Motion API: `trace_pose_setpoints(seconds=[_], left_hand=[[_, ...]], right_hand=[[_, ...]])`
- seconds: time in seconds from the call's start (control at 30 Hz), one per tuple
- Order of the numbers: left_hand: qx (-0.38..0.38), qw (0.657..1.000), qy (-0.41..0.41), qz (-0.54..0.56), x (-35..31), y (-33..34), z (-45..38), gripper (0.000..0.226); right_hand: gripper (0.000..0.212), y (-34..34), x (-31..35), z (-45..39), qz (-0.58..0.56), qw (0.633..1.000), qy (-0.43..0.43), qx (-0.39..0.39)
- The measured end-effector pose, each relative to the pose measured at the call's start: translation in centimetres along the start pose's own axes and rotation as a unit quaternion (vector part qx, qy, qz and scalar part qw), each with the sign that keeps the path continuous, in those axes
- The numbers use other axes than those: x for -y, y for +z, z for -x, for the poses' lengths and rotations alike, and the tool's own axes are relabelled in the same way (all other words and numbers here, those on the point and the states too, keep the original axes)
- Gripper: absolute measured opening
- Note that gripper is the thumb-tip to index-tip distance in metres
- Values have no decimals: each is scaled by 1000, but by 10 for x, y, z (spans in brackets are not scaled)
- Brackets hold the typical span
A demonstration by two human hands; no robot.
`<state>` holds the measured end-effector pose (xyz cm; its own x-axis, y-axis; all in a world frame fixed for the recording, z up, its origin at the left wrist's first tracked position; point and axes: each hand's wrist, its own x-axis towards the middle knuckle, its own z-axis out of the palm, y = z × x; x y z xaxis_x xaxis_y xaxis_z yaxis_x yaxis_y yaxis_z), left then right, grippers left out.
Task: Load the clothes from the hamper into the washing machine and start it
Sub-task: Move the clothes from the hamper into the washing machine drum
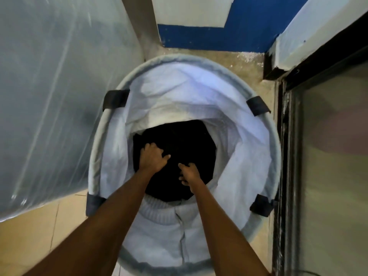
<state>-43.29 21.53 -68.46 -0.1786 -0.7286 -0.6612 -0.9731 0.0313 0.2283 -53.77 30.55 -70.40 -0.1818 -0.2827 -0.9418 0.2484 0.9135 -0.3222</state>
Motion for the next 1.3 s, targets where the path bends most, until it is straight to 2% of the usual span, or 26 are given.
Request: trace_pose_setpoints(seconds=[0.03,0.1,0.17,0.27,0.37,0.47,0.53,0.6,0.67,0.73,0.77,0.83,0.9,0.97,1.0,1.03,1.1,1.13,1.17,1.2,1.23,1.3], left_hand=[[15,1000,14,23,-4,-8,9,43],[52,982,-12,182,-13,-33,29,34],[28,938,-74,339,-28,-67,51,22],[-43,883,-86,460,-64,-128,90,22],[-57,838,-64,539,-118,-190,125,23],[-29,805,-45,591,-168,-251,161,9],[-13,825,-34,564,-190,-282,179,13],[21,866,18,500,-202,-306,195,31],[62,896,88,432,-204,-323,209,39],[75,922,121,359,-195,-331,220,44],[57,939,116,320,-186,-332,224,46],[-29,971,41,232,-163,-329,233,47],[-88,968,-82,221,-133,-317,243,51],[-53,926,-183,325,-105,-309,261,64],[-6,886,-207,416,-96,-306,269,69],[53,840,-209,498,-93,-308,281,71],[183,767,-177,589,-95,-316,299,61],[200,739,-151,625,-98,-325,306,51],[184,730,-127,646,-104,-332,307,41],[147,741,-104,647,-109,-341,309,34],[96,779,-82,615,-113,-351,311,30],[0,897,-13,441,-116,-372,313,28]], right_hand=[[45,-1,1,9,-11,1000,-8,-10],[38,-8,10,34,-29,998,-29,-42],[43,-18,20,60,-27,994,-48,-91],[32,-37,52,123,-54,990,-92,-93],[53,-50,84,198,-16,980,-195,-36],[75,-54,112,265,25,954,-298,-6],[60,-56,130,299,-16,957,-288,-31],[38,-62,146,327,14,955,-281,-98],[31,-67,158,351,65,950,-278,-127],[27,-70,170,375,54,953,-270,-126],[28,-72,176,384,39,955,-264,-127],[31,-74,186,396,-22,960,-246,-134],[43,-77,196,403,-114,960,-220,-129],[28,-81,206,416,-219,945,-214,-114],[22,-83,212,423,-264,934,-215,-106],[21,-85,217,430,-304,923,-212,-100],[18,-91,222,446,-354,905,-210,-111],[18,-92,221,454,-356,902,-212,-121],[20,-92,221,461,-357,901,-212,-126],[23,-93,219,470,-353,901,-215,-135],[27,-92,216,475,-344,903,-214,-145],[37,-87,210,484,-316,913,-204,-156]])
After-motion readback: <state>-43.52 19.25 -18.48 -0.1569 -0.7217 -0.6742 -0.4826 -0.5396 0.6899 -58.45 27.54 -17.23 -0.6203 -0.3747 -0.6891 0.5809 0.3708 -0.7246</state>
